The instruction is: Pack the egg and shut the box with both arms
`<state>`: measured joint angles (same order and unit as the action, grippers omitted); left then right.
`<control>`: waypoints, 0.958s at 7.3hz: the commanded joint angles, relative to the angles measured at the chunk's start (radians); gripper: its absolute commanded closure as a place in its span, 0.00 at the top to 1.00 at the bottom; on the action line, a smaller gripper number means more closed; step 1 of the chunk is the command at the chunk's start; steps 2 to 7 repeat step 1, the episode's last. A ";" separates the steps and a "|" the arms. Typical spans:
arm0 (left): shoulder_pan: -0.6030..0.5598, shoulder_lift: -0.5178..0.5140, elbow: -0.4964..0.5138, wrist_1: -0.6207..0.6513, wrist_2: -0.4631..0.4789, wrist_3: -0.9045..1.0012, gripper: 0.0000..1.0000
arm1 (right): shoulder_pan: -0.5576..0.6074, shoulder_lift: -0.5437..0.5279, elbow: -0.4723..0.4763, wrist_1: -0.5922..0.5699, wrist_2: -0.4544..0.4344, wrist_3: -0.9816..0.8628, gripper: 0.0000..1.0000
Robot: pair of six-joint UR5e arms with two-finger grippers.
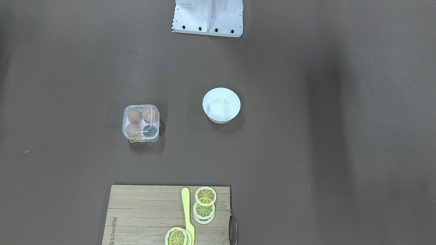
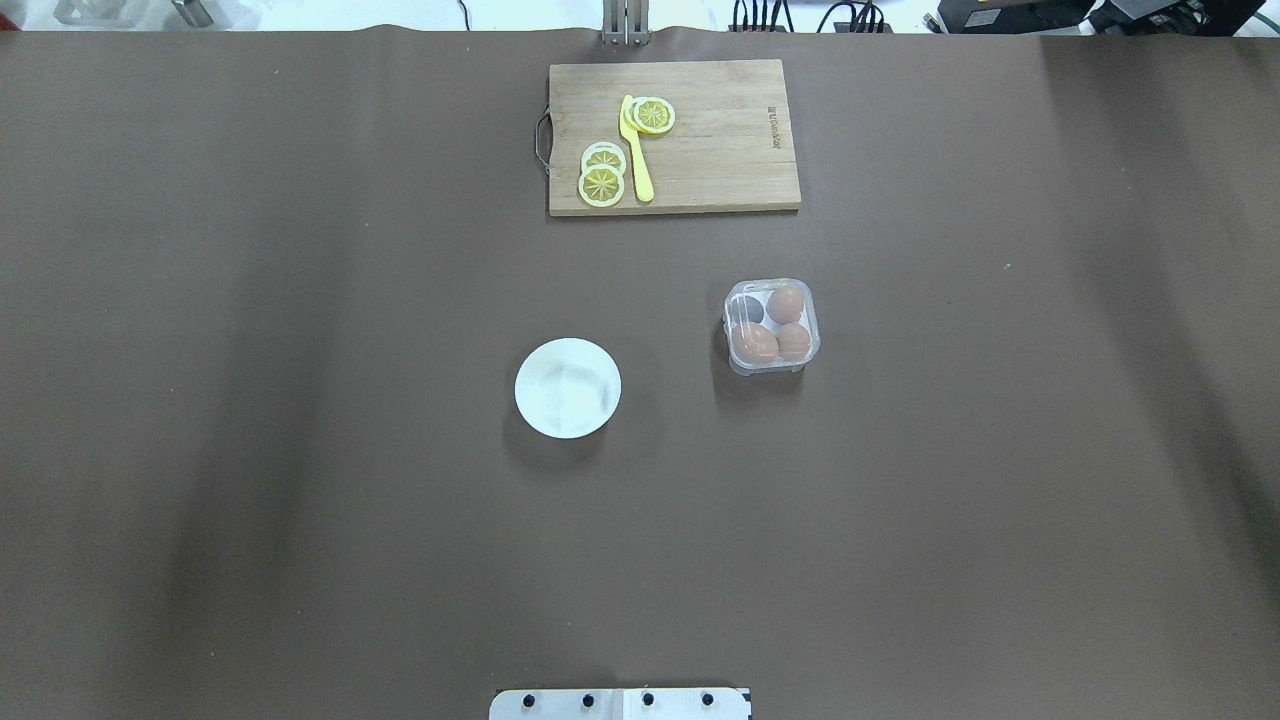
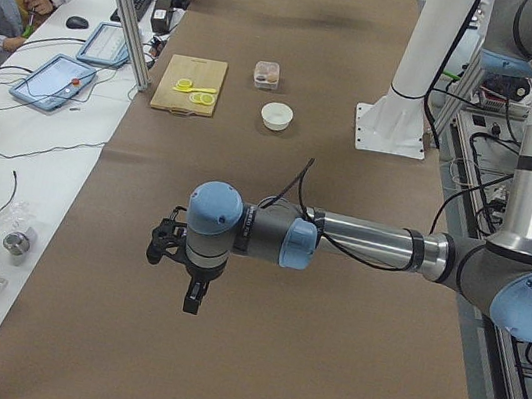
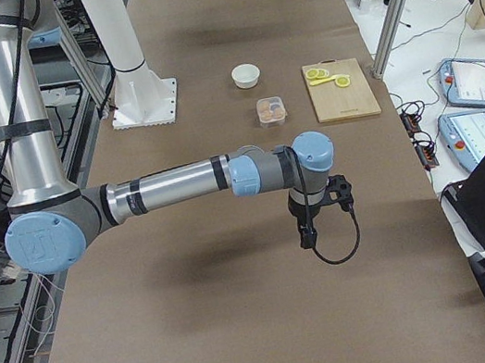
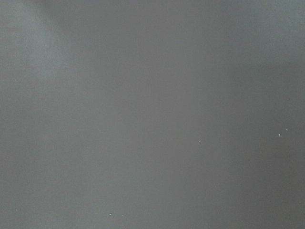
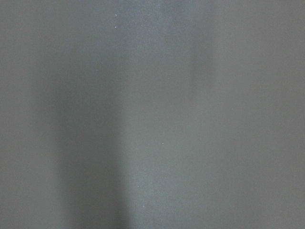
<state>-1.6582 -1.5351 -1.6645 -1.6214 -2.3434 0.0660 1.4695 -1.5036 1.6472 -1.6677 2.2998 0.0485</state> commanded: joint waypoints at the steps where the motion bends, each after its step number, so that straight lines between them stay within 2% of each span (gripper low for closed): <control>1: 0.000 -0.002 -0.006 0.000 0.000 0.000 0.98 | 0.000 0.000 0.000 0.000 0.000 0.001 1.00; 7: 0.000 -0.002 -0.006 0.000 0.000 0.000 0.98 | 0.000 0.000 0.000 0.000 0.000 0.001 1.00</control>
